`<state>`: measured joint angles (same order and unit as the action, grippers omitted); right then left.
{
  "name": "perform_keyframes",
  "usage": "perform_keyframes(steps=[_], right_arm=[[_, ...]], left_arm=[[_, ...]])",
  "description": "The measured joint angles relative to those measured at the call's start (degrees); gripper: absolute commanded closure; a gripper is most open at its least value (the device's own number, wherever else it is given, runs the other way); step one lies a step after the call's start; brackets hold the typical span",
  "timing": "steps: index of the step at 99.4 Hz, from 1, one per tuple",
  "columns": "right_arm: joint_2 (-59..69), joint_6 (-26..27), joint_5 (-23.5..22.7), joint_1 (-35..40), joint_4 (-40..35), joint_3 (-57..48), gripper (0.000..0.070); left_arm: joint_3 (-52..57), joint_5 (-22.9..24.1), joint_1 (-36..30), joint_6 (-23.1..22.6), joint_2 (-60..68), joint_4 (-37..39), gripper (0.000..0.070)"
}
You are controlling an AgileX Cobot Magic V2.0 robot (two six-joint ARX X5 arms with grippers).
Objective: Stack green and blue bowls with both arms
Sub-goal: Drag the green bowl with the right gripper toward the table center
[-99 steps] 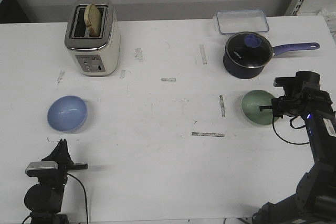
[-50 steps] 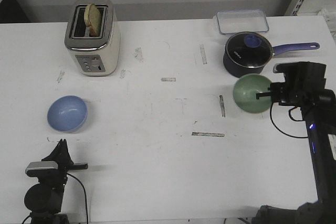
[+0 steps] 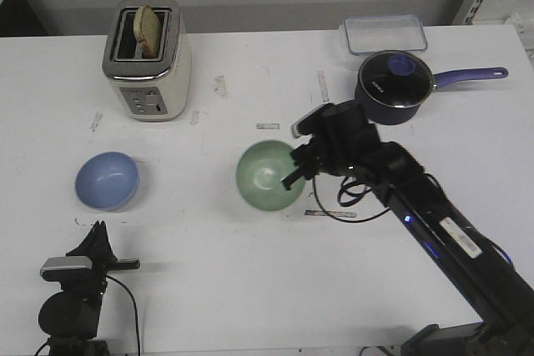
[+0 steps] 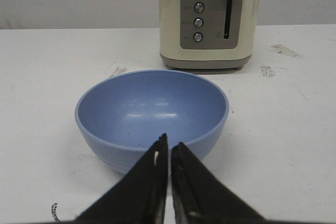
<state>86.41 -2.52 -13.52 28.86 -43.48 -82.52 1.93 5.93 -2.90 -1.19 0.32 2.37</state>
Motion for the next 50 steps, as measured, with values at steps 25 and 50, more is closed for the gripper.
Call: perform_keyframes(steps=[25, 50], right_arm=[[11.67, 0.04, 0.07, 5.84, -0.15, 0.13, 0.0694], [16.5, -0.22, 0.26, 5.97, -0.15, 0.42, 0.0693]], left_arm=[[0.0, 0.0, 0.0, 0.0, 0.0, 0.0, 0.0697], [0.0, 0.0, 0.0, 0.0, 0.0, 0.02, 0.0697]])
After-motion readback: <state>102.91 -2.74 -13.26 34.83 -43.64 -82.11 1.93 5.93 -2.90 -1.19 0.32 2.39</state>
